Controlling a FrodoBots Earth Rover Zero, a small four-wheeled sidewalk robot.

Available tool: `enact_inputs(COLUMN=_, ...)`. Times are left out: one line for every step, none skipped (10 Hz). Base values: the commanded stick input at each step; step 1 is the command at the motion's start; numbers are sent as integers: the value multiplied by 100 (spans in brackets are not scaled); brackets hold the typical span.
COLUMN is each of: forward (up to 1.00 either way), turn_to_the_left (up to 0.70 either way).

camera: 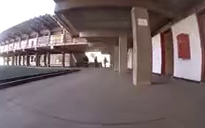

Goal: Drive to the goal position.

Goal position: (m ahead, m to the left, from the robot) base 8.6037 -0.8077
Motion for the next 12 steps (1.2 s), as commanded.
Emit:
enact_inputs(forward=92, turn_to_the_left=1)
enact_inputs(forward=92, turn_to_the_left=1)
enact_inputs(forward=92, turn_to_the_left=1)
enact_inputs(forward=92, turn_to_the_left=1)
enact_inputs(forward=92, turn_to_the_left=1)
enact_inputs(forward=92, turn_to_the_left=1)
enact_inputs(forward=92, turn_to_the_left=1)
enact_inputs(forward=92, turn_to_the_left=1)
enact_inputs(forward=92, turn_to_the_left=1)
enact_inputs(forward=93, turn_to_the_left=1)
enact_inputs(forward=93, turn_to_the_left=1)
enact_inputs(forward=93, turn_to_the_left=1)
